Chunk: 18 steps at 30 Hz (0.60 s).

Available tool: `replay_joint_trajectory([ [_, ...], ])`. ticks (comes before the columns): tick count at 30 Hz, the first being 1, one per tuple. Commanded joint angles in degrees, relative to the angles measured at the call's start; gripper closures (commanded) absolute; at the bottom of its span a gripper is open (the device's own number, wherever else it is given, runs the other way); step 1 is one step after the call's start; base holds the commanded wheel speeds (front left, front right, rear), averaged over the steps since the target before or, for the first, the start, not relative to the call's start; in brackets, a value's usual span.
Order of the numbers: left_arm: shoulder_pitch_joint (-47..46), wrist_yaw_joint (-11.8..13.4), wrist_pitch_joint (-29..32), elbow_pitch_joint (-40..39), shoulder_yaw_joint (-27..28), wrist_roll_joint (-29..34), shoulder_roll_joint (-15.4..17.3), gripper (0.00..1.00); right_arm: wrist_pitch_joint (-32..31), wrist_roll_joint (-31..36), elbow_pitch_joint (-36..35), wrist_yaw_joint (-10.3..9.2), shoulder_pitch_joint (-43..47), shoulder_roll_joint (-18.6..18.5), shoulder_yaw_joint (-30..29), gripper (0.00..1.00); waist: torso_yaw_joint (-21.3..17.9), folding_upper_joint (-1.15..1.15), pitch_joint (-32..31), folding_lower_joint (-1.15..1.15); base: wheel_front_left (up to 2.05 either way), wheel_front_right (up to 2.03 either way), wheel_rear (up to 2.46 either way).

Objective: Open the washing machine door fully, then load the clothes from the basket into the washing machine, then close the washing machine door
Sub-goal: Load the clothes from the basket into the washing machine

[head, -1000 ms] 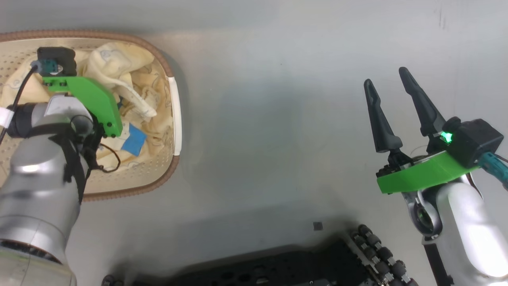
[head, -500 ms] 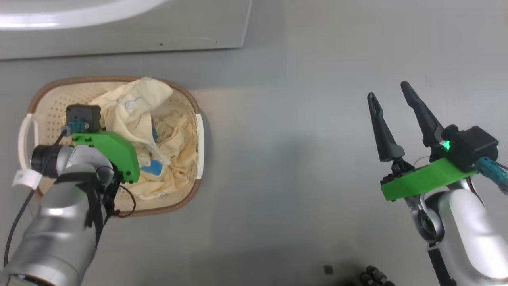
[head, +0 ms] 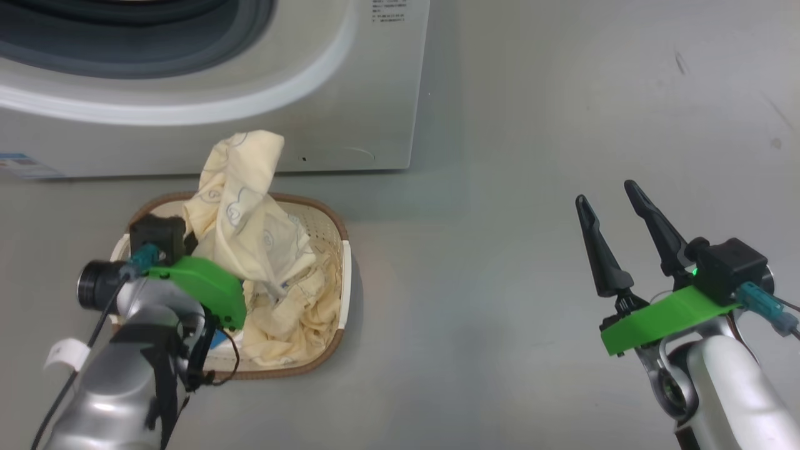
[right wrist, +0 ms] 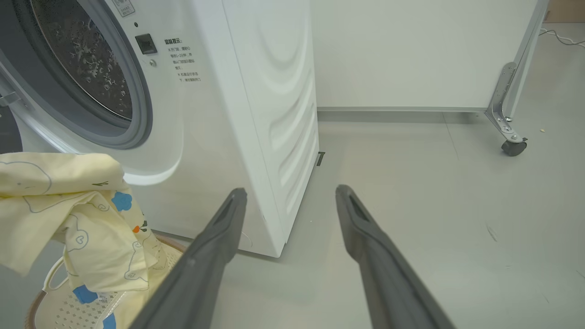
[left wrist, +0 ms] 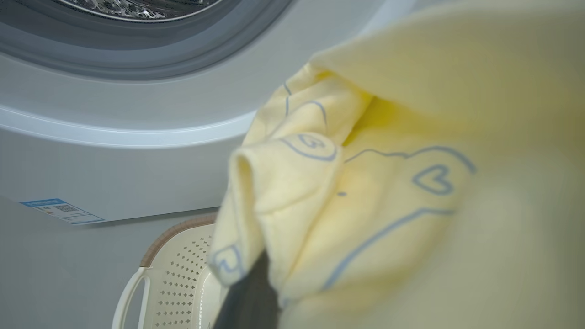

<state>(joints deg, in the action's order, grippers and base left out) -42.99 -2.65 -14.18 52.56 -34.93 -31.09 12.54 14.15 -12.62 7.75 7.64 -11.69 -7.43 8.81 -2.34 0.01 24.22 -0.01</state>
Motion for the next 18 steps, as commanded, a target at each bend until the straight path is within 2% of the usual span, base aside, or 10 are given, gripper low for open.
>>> replay_joint_trajectory([
  [1, 3.12, 1.26, -0.80, -5.59, 3.50, 1.60, 3.13, 1.00, 0.54, -0.35, -1.43, -0.15, 1.26, -1.11, 0.95, 0.00, 1.04, -0.01, -3.37, 0.01, 0.00, 0.00, 0.00],
  [8, 11.61, 4.04, -0.81, -19.85, 8.69, 7.03, 4.82, 1.00, 0.62, -0.67, -1.65, -0.15, 2.90, -1.14, 0.70, 0.00, 2.11, -0.01, -7.39, 0.01, 0.00, 0.00, 0.00],
  [18, 22.12, 4.95, -0.82, -32.05, 16.00, 11.09, 4.26, 1.00, 0.78, -1.05, -2.46, -0.15, 6.09, -0.25, -0.88, 0.00, 3.12, -0.01, -13.07, 0.01, 0.00, 0.00, 0.00],
])
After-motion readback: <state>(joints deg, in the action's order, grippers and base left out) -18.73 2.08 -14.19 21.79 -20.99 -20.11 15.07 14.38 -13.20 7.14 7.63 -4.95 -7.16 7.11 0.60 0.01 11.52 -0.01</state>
